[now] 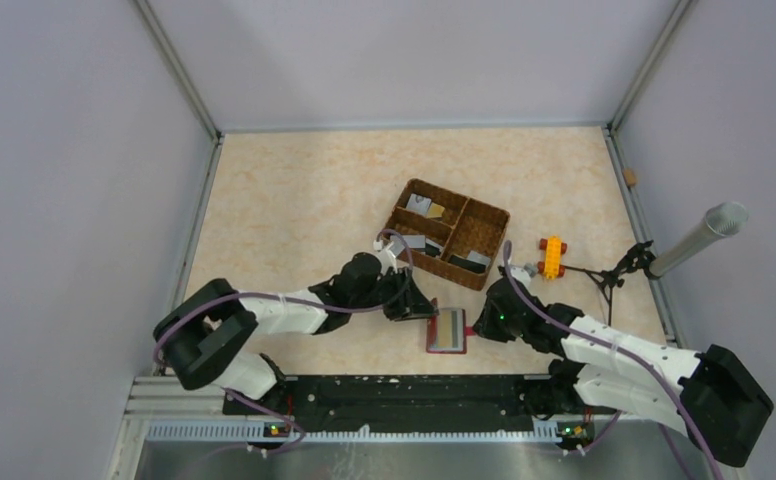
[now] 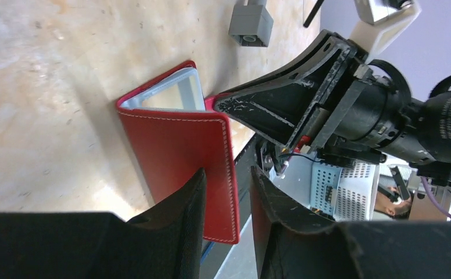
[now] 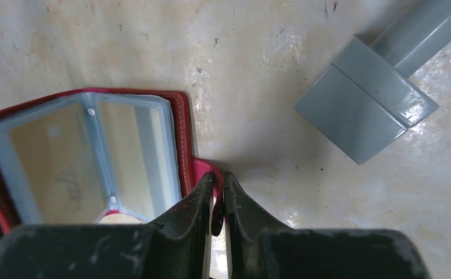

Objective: Put the credit cards into the card holder
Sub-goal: Close the card holder at the center of the board.

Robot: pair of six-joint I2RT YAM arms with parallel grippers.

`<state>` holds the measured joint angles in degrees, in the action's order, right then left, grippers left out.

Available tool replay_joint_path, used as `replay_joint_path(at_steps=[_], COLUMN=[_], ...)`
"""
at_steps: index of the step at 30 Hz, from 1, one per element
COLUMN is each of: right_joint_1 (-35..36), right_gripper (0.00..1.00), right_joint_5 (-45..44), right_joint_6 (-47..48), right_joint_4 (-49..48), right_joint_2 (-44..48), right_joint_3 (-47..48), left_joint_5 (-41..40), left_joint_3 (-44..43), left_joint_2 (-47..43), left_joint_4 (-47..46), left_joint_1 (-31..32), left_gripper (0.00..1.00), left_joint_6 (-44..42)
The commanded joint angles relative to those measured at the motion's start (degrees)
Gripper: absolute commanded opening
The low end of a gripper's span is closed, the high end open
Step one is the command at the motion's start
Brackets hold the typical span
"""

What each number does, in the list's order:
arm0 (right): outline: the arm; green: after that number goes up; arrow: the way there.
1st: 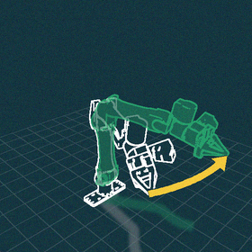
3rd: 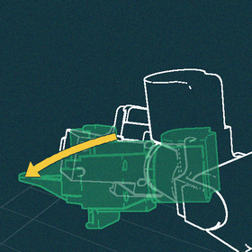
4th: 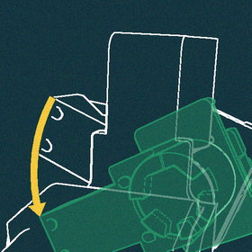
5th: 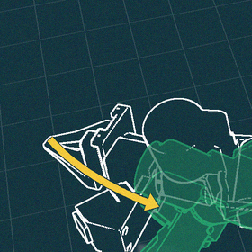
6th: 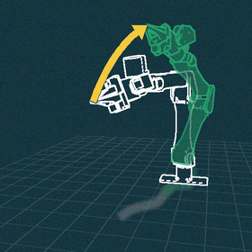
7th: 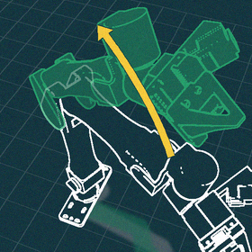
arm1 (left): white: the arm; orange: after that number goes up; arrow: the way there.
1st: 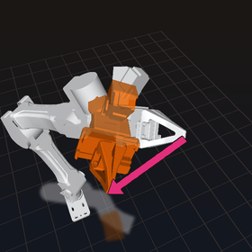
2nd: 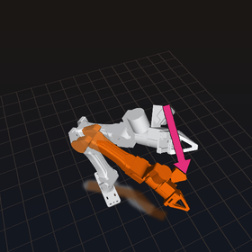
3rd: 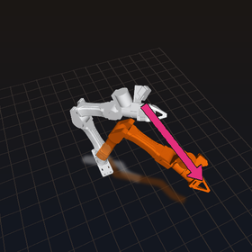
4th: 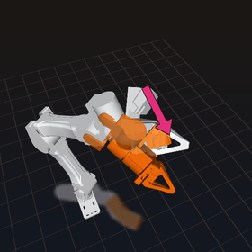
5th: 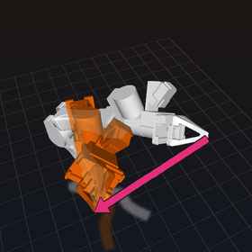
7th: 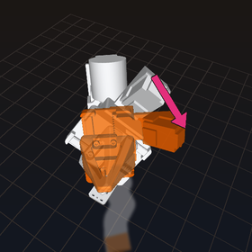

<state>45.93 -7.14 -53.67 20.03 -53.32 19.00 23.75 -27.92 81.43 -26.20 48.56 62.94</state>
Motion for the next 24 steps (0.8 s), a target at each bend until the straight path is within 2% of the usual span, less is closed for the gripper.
replay_joint_path(at_steps=[1,4,7,14,17,24], right_joint_1=[-0.36,-0.4,-0.37,-0.39,-0.4,-0.36], right_gripper=[0.1,0.13,0.27,0.5,0.53,0.53], right_joint_5=[0.95,0.57,0.01,0.01,2.19,5.4], right_joint_6=[-1.76,-3.31,-5.31,-7.83,-7.49,-6.15], right_joint_4=[-0.85,-0.45,0.56,1.7,-1.27,-6.75], right_joint_2=[0.93,3.21,7.76,18.64,19.11,11.37], right_joint_3=[-1.54,-2.28,-3.1,-5.52,-6.83,-7.14], left_joint_5=[0.04,1.06,1.09,-0.15,0.22,-0.22], left_joint_3=[-3.88,-5.08,-5.46,-6.08,-6.1,-6.35], left_joint_2=[6.76,11.1,13.77,16.6,17.32,17.22], left_joint_4=[-6.77,-10.41,-11.32,-8.96,-9.14,-7.51], left_joint_1=[2.78,3.82,4.0,4.0,4.05,4.0], left_gripper=[0.35,0.34,0.34,0.34,0.34,0.34], left_joint_6=[0.89,2.1,2.09,0.08,0.01,-0.97])
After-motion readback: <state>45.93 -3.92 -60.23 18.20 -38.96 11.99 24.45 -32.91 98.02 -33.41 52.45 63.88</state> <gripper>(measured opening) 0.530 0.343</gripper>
